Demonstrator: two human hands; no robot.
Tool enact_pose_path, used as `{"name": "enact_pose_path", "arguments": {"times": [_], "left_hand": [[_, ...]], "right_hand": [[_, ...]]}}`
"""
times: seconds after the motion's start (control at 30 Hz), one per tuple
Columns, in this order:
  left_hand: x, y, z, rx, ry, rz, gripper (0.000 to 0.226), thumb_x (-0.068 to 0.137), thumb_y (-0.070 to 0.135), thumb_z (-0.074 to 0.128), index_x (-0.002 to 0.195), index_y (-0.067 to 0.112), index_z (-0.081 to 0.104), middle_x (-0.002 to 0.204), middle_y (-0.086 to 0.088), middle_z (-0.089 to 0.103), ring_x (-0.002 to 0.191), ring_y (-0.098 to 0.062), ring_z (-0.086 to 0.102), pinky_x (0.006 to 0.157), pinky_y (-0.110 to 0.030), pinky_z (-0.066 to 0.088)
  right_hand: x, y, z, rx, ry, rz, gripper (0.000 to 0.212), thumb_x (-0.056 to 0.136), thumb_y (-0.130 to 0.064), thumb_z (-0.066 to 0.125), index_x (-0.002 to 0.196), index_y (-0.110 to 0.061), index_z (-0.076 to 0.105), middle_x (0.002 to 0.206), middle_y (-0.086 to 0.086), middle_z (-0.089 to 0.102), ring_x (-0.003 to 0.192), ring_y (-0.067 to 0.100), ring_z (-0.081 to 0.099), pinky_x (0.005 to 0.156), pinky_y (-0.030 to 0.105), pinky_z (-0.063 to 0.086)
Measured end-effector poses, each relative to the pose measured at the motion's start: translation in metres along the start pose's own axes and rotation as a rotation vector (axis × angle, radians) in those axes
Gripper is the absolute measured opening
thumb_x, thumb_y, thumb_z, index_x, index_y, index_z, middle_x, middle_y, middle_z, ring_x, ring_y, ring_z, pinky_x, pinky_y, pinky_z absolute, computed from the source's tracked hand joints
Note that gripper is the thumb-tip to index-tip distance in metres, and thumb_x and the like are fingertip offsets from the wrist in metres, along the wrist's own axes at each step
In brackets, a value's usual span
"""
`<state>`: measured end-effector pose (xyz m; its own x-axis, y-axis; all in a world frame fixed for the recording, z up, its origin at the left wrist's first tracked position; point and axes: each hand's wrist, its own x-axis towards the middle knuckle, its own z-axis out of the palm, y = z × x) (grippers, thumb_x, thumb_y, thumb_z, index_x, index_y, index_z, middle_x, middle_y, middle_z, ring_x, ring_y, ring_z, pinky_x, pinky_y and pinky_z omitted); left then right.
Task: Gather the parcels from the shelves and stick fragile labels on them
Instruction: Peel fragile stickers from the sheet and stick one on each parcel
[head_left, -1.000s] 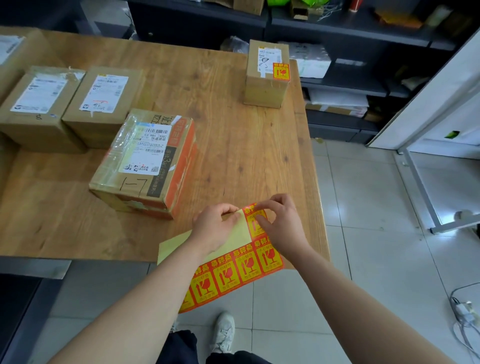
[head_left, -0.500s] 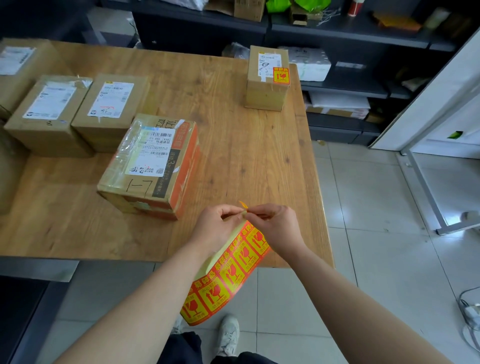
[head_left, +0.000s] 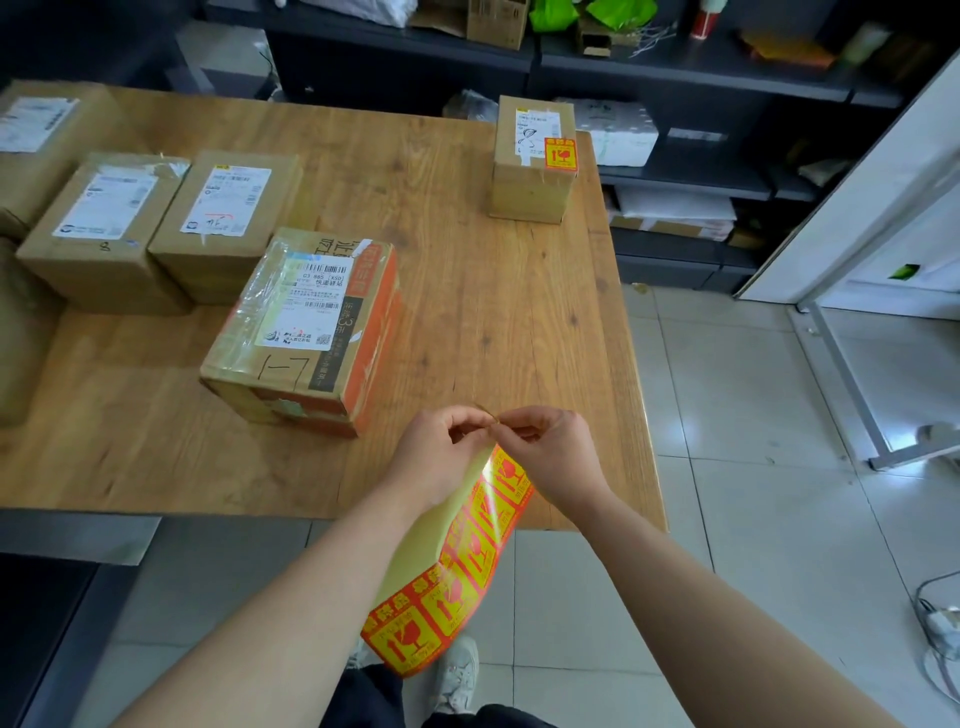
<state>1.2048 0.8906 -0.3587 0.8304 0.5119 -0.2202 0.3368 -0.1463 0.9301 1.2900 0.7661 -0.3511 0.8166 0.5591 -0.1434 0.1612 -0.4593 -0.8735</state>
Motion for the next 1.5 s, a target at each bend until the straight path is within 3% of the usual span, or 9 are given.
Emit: {"name": "enact_pose_path", "arguments": {"times": [0.2, 0.37, 0.57, 0.73, 0.93, 1.1, 1.17, 1.27, 1.5], "left_hand": [[-0.001, -0.004, -0.002, 0.067, 0.012, 0.003, 0.004, 0.085, 0.023, 0.068, 0.084, 0.026, 0.068, 0.078, 0.007, 0.068, 0.073, -0.008, 0.062, 0.068, -0.026, 0.05], [0.004, -0.006, -0.009, 0.298, 0.095, 0.052, 0.021, 0.087, 0.011, 0.059, 0.077, 0.03, 0.055, 0.077, 0.012, 0.06, 0.074, -0.01, 0.056, 0.065, -0.025, 0.045], [0.016, -0.017, -0.007, 0.573, 0.073, 0.006, 0.021, 0.091, 0.01, 0.051, 0.095, 0.024, 0.066, 0.111, 0.004, 0.059, 0.095, -0.019, 0.059, 0.083, -0.038, 0.05], [0.034, -0.029, -0.005, 0.892, -0.003, -0.024, 0.031, 0.088, 0.006, 0.052, 0.115, 0.018, 0.061, 0.12, -0.003, 0.054, 0.104, -0.027, 0.056, 0.09, -0.041, 0.047], [0.053, -0.022, 0.012, 1.139, -0.07, 0.14, 0.048, 0.086, 0.008, 0.048, 0.132, 0.019, 0.044, 0.137, 0.0, 0.041, 0.123, -0.025, 0.037, 0.1, -0.041, 0.035], [0.066, -0.014, 0.029, 1.136, -0.211, 0.197, 0.068, 0.091, 0.017, 0.048, 0.149, 0.018, 0.012, 0.159, 0.002, 0.003, 0.144, -0.021, 0.004, 0.116, -0.05, 0.004], [0.061, -0.01, 0.035, 0.988, -0.181, 0.275, 0.064, 0.09, 0.033, 0.051, 0.147, 0.019, 0.024, 0.156, 0.0, 0.018, 0.143, -0.02, 0.014, 0.116, -0.05, 0.008], [0.041, 0.003, 0.042, 0.636, -0.077, 0.367, 0.052, 0.081, 0.047, 0.062, 0.124, 0.019, 0.051, 0.125, 0.006, 0.055, 0.118, -0.013, 0.049, 0.103, -0.04, 0.035], [0.027, 0.017, 0.024, 0.387, 0.025, 0.189, 0.009, 0.086, 0.025, 0.063, 0.083, 0.017, 0.065, 0.079, 0.006, 0.067, 0.072, -0.011, 0.061, 0.067, -0.028, 0.05]], "right_hand": [[0.001, 0.0, 0.001, -0.029, 0.006, 0.044, 0.009, 0.085, -0.022, 0.067, 0.079, -0.018, 0.074, 0.072, -0.007, 0.071, 0.067, 0.006, 0.065, 0.062, 0.026, 0.053], [0.001, 0.004, -0.008, -0.05, 0.035, 0.151, 0.017, 0.087, -0.02, 0.059, 0.075, -0.015, 0.068, 0.068, 0.0, 0.069, 0.053, 0.014, 0.058, 0.049, 0.03, 0.043], [0.005, 0.016, -0.021, -0.002, 0.035, 0.306, 0.016, 0.092, -0.021, 0.051, 0.086, -0.012, 0.062, 0.084, 0.009, 0.071, 0.08, 0.026, 0.069, 0.071, 0.043, 0.056], [0.007, 0.026, -0.041, 0.132, 0.16, 0.37, 0.017, 0.092, -0.014, 0.045, 0.087, -0.009, 0.06, 0.082, 0.006, 0.072, 0.082, 0.021, 0.07, 0.083, 0.049, 0.055], [0.007, 0.024, -0.056, 0.142, 0.236, 0.364, 0.018, 0.089, -0.018, 0.049, 0.081, -0.009, 0.062, 0.071, 0.002, 0.072, 0.077, 0.023, 0.07, 0.081, 0.052, 0.055], [0.011, 0.021, -0.052, 0.074, 0.226, 0.37, 0.018, 0.09, -0.023, 0.05, 0.083, -0.011, 0.062, 0.071, 0.0, 0.07, 0.072, 0.019, 0.069, 0.074, 0.044, 0.058], [0.013, 0.018, -0.05, 0.079, 0.231, 0.369, 0.019, 0.091, -0.021, 0.05, 0.085, -0.008, 0.062, 0.074, 0.003, 0.07, 0.07, 0.017, 0.067, 0.068, 0.037, 0.056], [0.015, 0.009, -0.047, 0.057, 0.213, 0.355, 0.019, 0.091, -0.021, 0.049, 0.086, -0.007, 0.061, 0.075, 0.006, 0.069, 0.061, 0.012, 0.06, 0.053, 0.027, 0.047], [0.022, -0.018, -0.032, 0.157, 0.116, 0.325, 0.021, 0.088, -0.024, 0.056, 0.085, -0.004, 0.063, 0.076, 0.012, 0.07, 0.059, 0.016, 0.059, 0.054, 0.031, 0.044]]}}
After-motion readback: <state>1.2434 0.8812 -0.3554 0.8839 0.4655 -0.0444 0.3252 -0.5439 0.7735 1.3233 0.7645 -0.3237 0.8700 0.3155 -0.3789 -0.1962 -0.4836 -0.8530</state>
